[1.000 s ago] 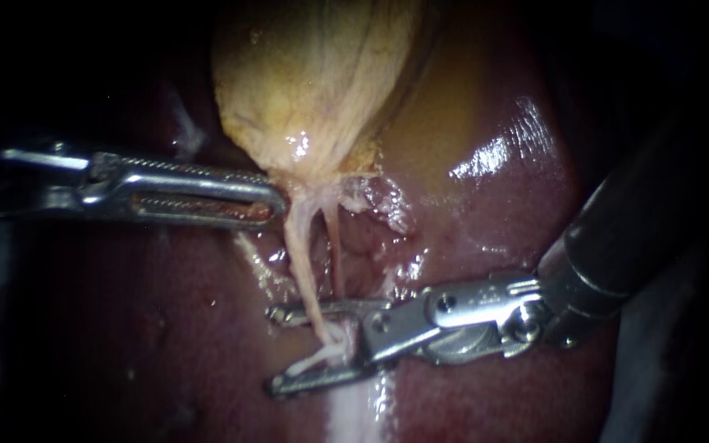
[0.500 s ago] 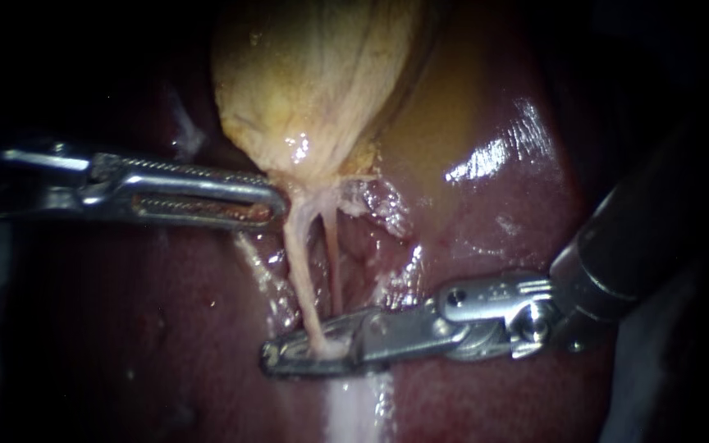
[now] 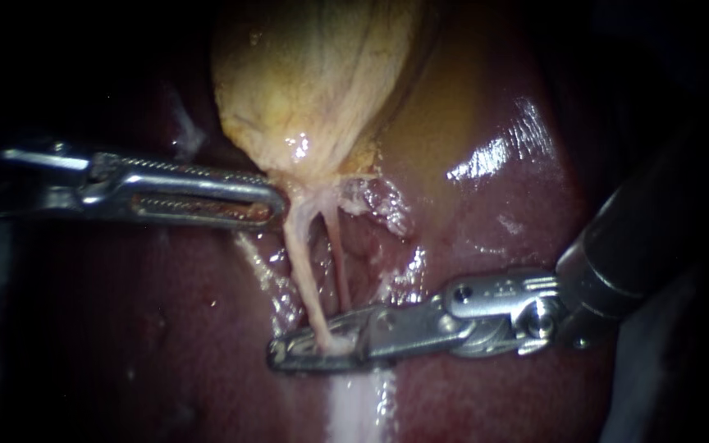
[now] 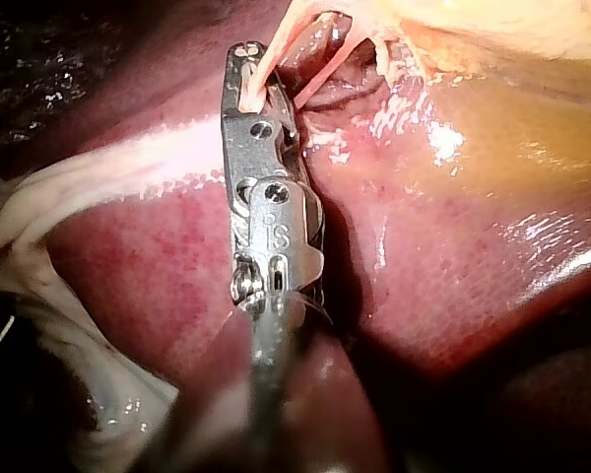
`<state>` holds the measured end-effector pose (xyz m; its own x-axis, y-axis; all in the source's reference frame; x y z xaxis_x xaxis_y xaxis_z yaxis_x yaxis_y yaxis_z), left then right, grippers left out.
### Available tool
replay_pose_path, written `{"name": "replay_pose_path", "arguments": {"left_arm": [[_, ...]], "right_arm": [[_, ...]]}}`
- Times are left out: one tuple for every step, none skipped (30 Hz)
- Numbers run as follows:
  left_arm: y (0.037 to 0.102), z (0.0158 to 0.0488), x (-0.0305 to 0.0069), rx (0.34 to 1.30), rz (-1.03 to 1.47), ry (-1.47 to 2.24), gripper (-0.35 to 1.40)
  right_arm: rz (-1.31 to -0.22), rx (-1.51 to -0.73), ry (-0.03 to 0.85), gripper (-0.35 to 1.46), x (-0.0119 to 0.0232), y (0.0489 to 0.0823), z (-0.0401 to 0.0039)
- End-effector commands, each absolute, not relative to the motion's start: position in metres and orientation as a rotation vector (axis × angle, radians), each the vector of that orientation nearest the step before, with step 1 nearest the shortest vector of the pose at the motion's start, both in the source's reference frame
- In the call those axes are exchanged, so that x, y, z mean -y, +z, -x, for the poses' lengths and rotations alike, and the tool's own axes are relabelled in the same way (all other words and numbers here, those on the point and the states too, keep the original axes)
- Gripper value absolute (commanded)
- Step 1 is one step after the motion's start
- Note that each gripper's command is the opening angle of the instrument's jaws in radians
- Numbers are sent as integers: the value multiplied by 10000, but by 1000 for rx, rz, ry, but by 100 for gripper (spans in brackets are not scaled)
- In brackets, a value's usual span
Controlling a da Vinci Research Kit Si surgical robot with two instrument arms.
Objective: Clipping first clip left tube
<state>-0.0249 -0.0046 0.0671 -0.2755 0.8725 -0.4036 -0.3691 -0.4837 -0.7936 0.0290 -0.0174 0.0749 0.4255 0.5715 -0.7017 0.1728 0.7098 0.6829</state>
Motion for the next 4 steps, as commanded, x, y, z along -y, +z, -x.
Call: {"name": "replay_pose_path", "arguments": {"left_arm": [[671,249,46,728,1089,1868,-35],[671,249,46,728,1089,1868,-35],[671,249,46,728,1089,1868,-35],[671,249,46,729,1089,1868,-35]], "right_arm": [[-780,-1129,286,-35,174,749,-290],[-780,-1129,286,-35,174,749,-290],[-781,-1127,293,-35,174,749,-289],[-784,-1125,298,-35,173,750,-289]]}}
